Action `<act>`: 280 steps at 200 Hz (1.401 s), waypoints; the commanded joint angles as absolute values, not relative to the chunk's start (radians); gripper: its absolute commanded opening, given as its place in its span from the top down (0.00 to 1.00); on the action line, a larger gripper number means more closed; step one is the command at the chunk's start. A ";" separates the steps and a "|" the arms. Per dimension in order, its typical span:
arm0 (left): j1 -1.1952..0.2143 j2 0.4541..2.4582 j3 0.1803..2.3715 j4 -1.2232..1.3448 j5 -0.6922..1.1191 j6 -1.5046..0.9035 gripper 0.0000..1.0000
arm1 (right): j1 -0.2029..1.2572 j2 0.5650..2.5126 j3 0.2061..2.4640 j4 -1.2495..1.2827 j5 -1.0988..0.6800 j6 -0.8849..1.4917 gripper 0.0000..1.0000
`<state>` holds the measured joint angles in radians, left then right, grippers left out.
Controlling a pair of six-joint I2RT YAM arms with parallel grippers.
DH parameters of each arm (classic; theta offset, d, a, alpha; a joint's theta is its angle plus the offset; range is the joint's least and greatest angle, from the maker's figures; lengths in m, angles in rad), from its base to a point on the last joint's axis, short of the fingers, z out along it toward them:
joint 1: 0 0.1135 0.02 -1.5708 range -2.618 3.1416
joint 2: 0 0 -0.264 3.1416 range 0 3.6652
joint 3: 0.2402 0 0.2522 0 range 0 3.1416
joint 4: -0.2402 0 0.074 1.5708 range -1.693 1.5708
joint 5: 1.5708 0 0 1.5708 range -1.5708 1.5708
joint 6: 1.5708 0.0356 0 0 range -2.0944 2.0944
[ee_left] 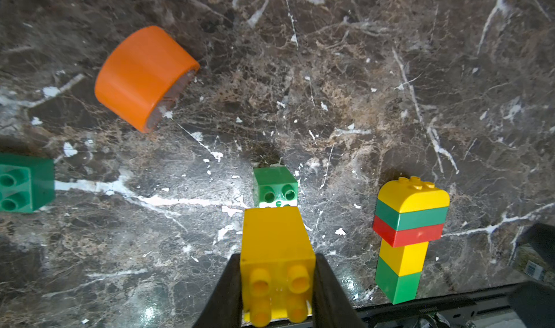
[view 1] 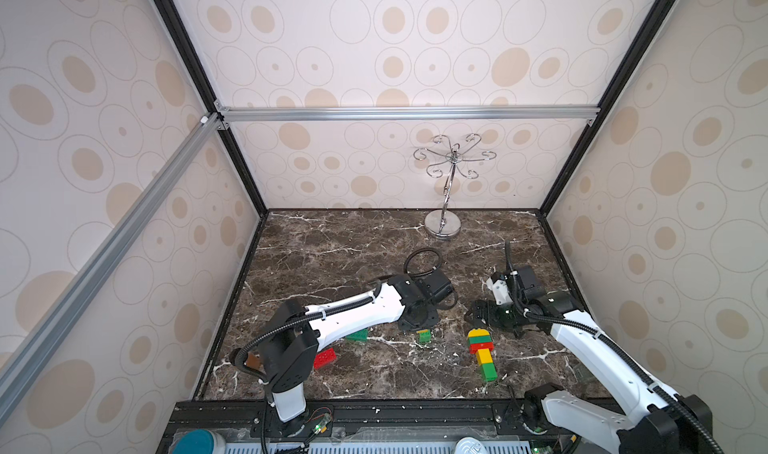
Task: Assemble an ice cream with lego
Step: Assemble the lego brick with the lego brick.
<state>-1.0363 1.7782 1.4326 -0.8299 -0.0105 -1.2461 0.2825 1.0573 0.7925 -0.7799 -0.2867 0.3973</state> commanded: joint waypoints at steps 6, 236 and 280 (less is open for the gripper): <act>-1.062 1.816 1.494 -0.883 -0.058 -1.316 1.00 | 0.249 1.021 0.787 -0.805 -0.309 0.367 0.02; -1.030 1.904 1.522 -0.889 -0.025 -1.268 1.00 | 0.227 0.992 0.787 -0.820 -0.317 0.350 0.02; -1.028 1.907 1.485 -0.857 -0.012 -1.258 1.00 | 0.227 0.990 0.785 -0.820 -0.318 0.350 0.02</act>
